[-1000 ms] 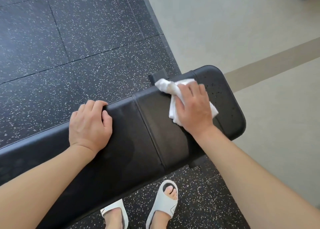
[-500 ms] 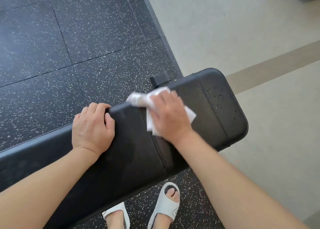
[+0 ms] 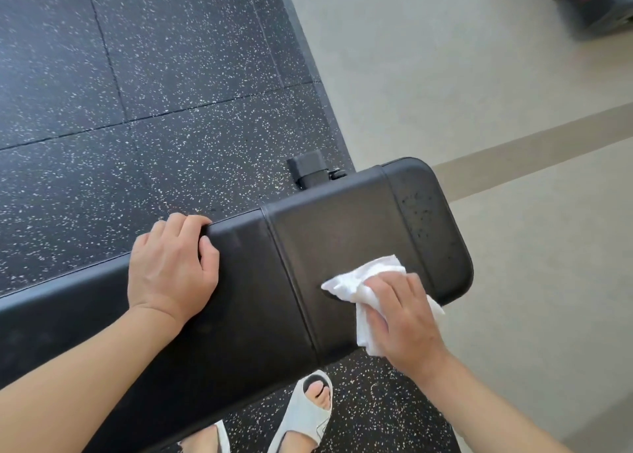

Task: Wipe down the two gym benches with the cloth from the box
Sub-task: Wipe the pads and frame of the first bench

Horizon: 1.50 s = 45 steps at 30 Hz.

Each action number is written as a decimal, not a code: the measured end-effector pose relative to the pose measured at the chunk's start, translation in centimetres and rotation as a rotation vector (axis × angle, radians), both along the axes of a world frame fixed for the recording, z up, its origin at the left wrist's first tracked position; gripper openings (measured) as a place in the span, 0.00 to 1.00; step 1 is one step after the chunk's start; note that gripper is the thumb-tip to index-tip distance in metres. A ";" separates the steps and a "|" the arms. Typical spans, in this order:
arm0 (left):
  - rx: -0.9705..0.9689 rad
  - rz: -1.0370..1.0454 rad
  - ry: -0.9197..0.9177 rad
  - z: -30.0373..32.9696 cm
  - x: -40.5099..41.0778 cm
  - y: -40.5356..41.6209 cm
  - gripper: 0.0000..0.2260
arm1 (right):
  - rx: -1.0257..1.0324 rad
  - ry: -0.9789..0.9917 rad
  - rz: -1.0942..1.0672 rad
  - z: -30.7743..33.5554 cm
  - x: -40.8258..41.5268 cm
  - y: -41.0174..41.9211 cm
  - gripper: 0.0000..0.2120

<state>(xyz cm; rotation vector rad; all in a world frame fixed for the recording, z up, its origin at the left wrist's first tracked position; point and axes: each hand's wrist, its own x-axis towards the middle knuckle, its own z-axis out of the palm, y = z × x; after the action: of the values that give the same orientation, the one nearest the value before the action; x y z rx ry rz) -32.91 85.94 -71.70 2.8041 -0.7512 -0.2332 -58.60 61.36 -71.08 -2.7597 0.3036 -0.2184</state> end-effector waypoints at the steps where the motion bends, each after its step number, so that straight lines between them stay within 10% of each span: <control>1: -0.003 0.002 0.002 -0.1 0.0 0.0 0.17 | -0.001 0.007 0.009 -0.1 -0.6 0.4 0.08; 13: -0.002 -0.002 -0.001 0.0 0.0 -0.1 0.18 | -0.032 -0.041 -0.124 0.3 22.4 6.0 0.08; 21: 0.008 -0.003 0.004 0.0 0.1 0.0 0.16 | -0.006 -0.144 0.097 -0.2 15.4 5.3 0.07; 27: 0.007 -0.016 0.016 -0.1 0.3 0.1 0.17 | -0.132 -0.051 -0.237 -0.4 15.6 -4.1 0.07; 37: -0.013 -0.041 0.025 -0.1 0.5 0.3 0.17 | -0.031 0.069 0.051 -0.8 25.0 6.6 0.16; 45: -0.012 -0.038 0.034 -0.3 0.4 0.4 0.18 | -0.145 0.016 -0.095 -0.9 21.0 -7.0 0.13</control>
<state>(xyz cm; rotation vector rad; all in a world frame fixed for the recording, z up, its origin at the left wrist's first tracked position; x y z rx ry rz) -32.53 86.37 -71.98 2.7695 -0.7959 -0.2810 -37.58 54.37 -71.98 -2.8942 0.4395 -0.2514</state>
